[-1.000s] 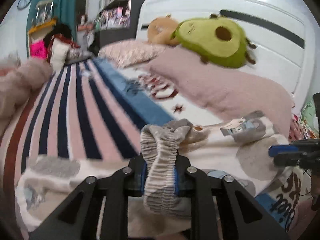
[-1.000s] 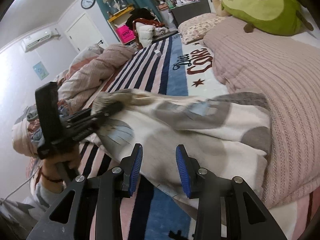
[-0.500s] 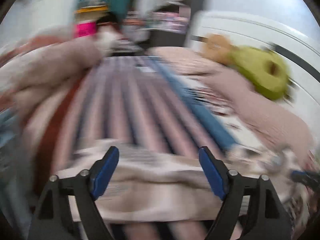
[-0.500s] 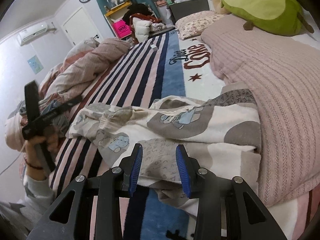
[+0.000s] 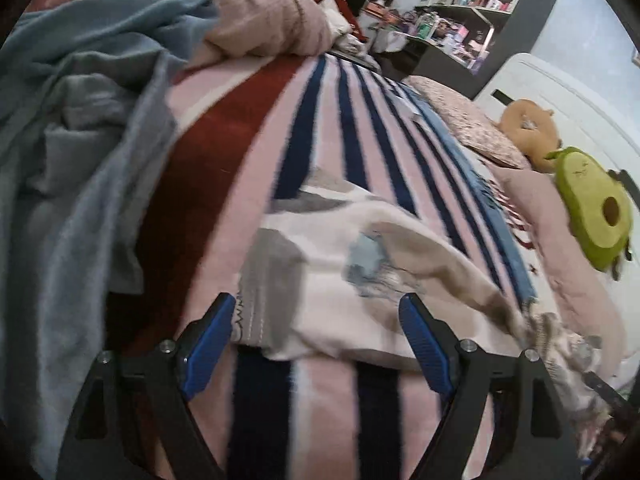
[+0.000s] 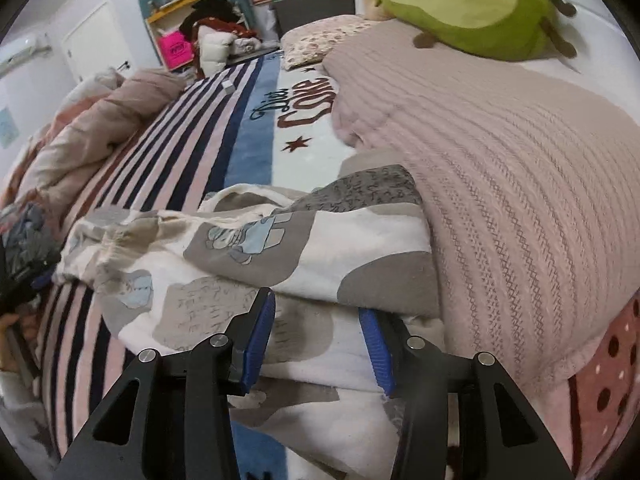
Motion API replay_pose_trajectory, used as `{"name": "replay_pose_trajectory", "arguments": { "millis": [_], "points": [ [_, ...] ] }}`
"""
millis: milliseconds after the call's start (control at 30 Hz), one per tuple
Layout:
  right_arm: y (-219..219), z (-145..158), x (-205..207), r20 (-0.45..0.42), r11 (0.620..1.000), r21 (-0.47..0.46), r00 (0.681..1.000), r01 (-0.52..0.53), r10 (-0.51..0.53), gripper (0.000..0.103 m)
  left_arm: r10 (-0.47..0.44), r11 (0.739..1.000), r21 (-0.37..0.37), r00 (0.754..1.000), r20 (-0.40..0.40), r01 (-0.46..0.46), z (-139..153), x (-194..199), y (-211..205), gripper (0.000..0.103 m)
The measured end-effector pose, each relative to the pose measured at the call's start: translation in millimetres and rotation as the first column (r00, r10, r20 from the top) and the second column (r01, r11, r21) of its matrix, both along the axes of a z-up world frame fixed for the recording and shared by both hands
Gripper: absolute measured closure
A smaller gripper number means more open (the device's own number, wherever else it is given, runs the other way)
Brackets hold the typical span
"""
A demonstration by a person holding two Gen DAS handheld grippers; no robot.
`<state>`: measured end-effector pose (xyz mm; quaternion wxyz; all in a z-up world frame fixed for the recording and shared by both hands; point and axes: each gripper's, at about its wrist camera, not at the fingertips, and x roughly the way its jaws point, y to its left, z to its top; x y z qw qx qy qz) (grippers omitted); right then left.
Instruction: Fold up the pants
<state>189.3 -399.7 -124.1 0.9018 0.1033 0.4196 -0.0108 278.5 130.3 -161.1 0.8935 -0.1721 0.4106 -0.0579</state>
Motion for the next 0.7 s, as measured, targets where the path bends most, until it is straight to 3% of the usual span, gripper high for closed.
{"name": "replay_pose_trajectory", "arguments": {
  "millis": [100, 200, 333, 400, 433, 467, 500, 567, 700],
  "points": [
    [0, 0, 0, 0.003, 1.0, 0.002, 1.0, 0.004, -0.004, 0.063, -0.051, 0.997, -0.057, 0.998, -0.038, 0.048, -9, 5, -9, 0.022],
    [3, 0, 0, 0.007, 1.0, 0.011, 1.0, -0.006, 0.006, 0.062, -0.032, 0.996, -0.089, 0.999, -0.044, 0.028, -16, 8, -10, 0.019],
    [2, 1, -3, 0.013, 0.999, 0.044, 1.0, -0.011, 0.01, 0.061, -0.007, 0.982, -0.186, 1.0, -0.018, 0.004, -16, 24, -10, 0.02],
    [1, 1, -6, 0.018, 0.998, 0.064, 1.0, -0.014, 0.013, 0.061, -0.012, 0.993, -0.114, 1.0, 0.0, 0.012, -15, 36, -19, 0.032],
    [1, 2, -7, 0.021, 0.997, 0.072, 1.0, -0.018, 0.017, 0.061, -0.006, 0.998, -0.059, 1.0, 0.003, 0.006, -17, 40, -22, 0.051],
    [1, 2, -9, 0.024, 0.997, 0.076, 1.0, -0.021, 0.02, 0.061, 0.009, 1.0, -0.016, 1.0, 0.0, -0.009, -19, 43, -24, 0.063],
    [1, 2, -11, 0.029, 0.996, 0.081, 0.999, -0.026, 0.024, 0.061, 0.011, 1.0, -0.014, 1.0, 0.0, -0.011, -19, 42, -22, 0.065],
    [0, 3, -16, 0.036, 0.995, 0.09, 0.999, -0.035, 0.032, 0.062, -0.018, 0.999, -0.027, 0.999, 0.027, 0.018, -13, 41, -25, 0.084],
    [-5, 5, -24, 0.051, 0.992, 0.114, 0.998, -0.048, 0.042, 0.062, -0.054, 0.998, 0.031, 0.992, 0.117, 0.05, 13, 33, -48, 0.09]
  ]
}}
